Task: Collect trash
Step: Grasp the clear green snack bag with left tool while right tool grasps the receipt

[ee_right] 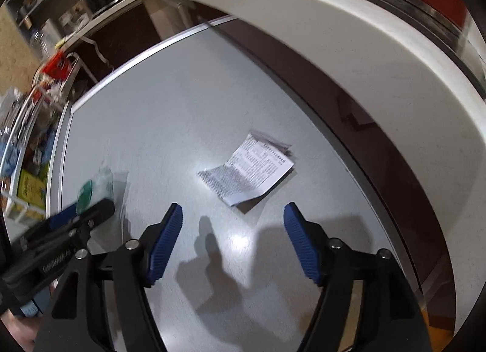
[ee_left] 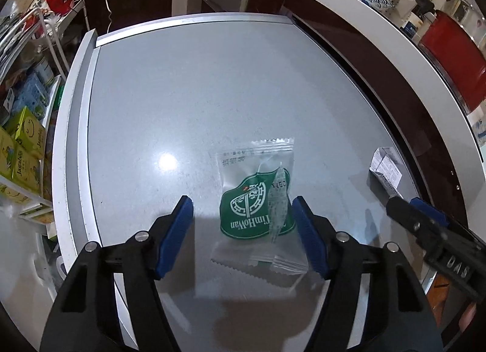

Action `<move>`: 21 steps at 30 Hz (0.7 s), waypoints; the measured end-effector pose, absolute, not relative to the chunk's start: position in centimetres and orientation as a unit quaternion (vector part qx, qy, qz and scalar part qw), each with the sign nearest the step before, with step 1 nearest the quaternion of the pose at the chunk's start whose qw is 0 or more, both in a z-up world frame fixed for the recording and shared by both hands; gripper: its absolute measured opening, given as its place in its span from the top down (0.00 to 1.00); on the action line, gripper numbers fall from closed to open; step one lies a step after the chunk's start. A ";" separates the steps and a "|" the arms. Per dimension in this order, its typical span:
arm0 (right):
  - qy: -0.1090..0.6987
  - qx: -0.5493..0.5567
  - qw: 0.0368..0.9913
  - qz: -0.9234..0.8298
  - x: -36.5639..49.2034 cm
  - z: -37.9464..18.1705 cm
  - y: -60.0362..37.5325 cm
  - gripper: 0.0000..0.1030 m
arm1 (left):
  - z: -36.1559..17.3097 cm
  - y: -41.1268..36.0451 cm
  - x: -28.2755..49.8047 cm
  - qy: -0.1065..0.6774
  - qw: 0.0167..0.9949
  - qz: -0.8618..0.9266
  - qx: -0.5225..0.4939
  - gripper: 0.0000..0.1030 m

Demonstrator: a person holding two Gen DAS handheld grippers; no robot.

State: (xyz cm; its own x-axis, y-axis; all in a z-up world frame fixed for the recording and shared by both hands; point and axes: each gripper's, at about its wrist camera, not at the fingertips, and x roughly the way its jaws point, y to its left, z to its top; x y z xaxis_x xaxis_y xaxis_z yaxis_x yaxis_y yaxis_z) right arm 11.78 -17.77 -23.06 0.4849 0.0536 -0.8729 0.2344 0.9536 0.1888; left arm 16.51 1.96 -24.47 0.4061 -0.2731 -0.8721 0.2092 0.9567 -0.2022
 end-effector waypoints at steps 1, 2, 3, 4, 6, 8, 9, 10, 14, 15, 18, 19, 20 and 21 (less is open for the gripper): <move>0.504 0.142 0.850 -0.054 11.8 -23.0 -17.6 0.33 | -24.5 2.0 16.4 0.525 0.838 -0.145 -0.029 0.37; 0.503 0.134 0.852 -0.057 11.9 -22.9 -17.4 0.33 | -24.5 2.1 16.4 0.525 0.838 -0.145 -0.027 0.39; 0.500 0.130 0.854 -0.061 12.0 -22.6 -17.2 0.33 | -24.5 2.2 16.4 0.525 0.838 -0.146 -0.026 0.39; 0.500 0.136 0.853 -0.069 12.1 -22.4 -17.1 0.33 | -24.6 2.3 16.5 0.526 0.838 -0.146 -0.026 0.39; 0.496 0.153 0.849 -0.095 12.4 -22.0 -17.2 0.33 | -24.7 2.4 16.6 0.525 0.839 -0.143 -0.028 0.39; 0.492 0.141 0.850 -0.120 13.1 -22.0 -16.9 0.33 | -24.7 2.2 16.8 0.525 0.838 -0.143 -0.030 0.39; 0.493 0.129 0.851 -0.132 13.6 -22.1 -16.6 0.31 | -24.7 2.2 16.8 0.525 0.838 -0.145 -0.030 0.39; 0.494 0.122 0.850 -0.136 14.1 -22.3 -16.3 0.29 | -24.7 2.1 16.8 0.525 0.838 -0.146 -0.028 0.39; 0.508 0.090 0.844 -0.148 15.8 -23.6 -15.5 0.28 | -24.8 1.8 16.9 0.525 0.838 -0.149 -0.019 0.38; 0.510 0.082 0.843 -0.152 15.9 -23.8 -15.5 0.28 | -24.8 1.7 16.9 0.524 0.838 -0.150 -0.019 0.38; 0.521 0.080 0.836 -0.154 15.4 -24.5 -16.2 0.29 | -24.8 1.7 16.9 0.524 0.837 -0.154 -0.018 0.38; 0.524 0.089 0.833 -0.152 15.1 -24.7 -16.5 0.29 | -24.8 1.8 16.9 0.524 0.837 -0.155 -0.019 0.38; 0.525 0.101 0.832 -0.148 14.5 -24.8 -17.0 0.29 | -24.8 1.8 16.9 0.524 0.837 -0.156 -0.020 0.38; 0.523 0.106 0.834 -0.143 13.8 -24.8 -17.4 0.29 | -24.8 1.9 16.9 0.523 0.837 -0.157 -0.021 0.39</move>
State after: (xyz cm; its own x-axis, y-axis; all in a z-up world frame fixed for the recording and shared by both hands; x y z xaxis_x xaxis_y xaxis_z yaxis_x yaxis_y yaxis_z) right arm 13.79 -17.42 -24.79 0.4123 -0.1273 -0.9021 0.3488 0.9368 0.0272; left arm 16.94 1.86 -24.81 0.4029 -0.2842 -0.8700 0.2409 0.9500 -0.1988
